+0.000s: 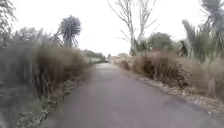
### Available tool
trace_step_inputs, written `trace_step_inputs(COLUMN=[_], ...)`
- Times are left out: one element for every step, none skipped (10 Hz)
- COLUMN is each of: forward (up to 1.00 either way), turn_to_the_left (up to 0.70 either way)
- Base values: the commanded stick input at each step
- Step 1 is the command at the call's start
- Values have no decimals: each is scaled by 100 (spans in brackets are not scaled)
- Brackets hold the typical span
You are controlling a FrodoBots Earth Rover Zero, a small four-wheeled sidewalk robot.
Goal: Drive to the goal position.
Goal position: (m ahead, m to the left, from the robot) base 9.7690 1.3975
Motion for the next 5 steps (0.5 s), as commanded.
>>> trace_step_inputs(forward=[100,100,100,100,100], turn_to_the_left=[0,0,0,0,0])
